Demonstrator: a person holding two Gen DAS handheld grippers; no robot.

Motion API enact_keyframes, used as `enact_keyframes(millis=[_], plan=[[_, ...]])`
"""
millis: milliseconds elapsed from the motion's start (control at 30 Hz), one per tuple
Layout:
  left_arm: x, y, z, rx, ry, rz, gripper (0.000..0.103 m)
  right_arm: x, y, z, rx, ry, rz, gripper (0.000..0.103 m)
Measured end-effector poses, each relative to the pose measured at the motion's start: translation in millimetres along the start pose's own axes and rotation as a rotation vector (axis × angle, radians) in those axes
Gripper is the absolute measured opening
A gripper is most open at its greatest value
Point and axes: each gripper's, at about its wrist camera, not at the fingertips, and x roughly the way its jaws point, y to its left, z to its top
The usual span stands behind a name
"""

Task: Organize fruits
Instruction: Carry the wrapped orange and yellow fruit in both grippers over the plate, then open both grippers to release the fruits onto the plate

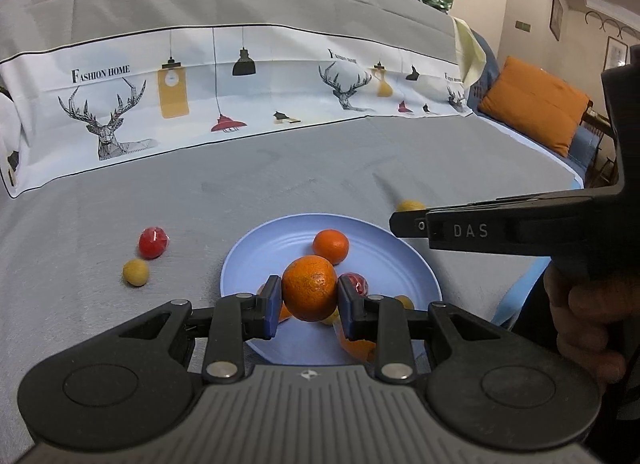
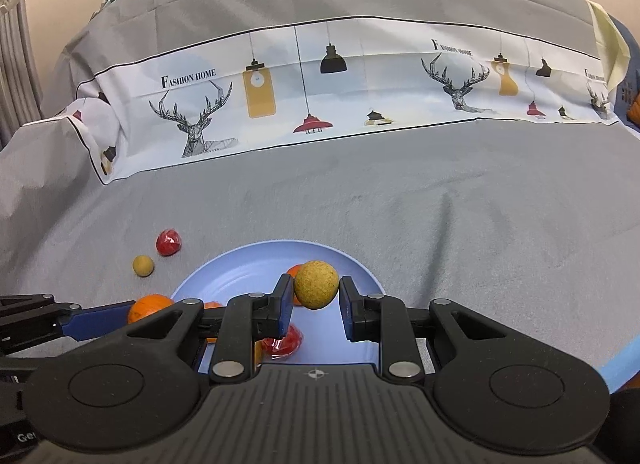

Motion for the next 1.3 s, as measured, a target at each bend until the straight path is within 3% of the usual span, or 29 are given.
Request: enact_keyframes(millis=[1200, 1233, 1300], plan=[[3.5, -3.7, -0.9, 0.004, 0.004, -0.018, 0.035, 4.7, 4.3, -0.9, -0.03, 0.02, -0.012, 0.026], [3.3, -3.2, -0.5, -0.001, 0.002, -0.021, 0.04, 5.0, 4.2, -1.2, -0.028, 0.022, -0.018, 0.032], [1.0, -1.8, -0.4, -0.01, -0.01, -0.025, 0.042, 4.0, 3.2, -1.0, -0.021, 0.015, -0.029, 0.048]])
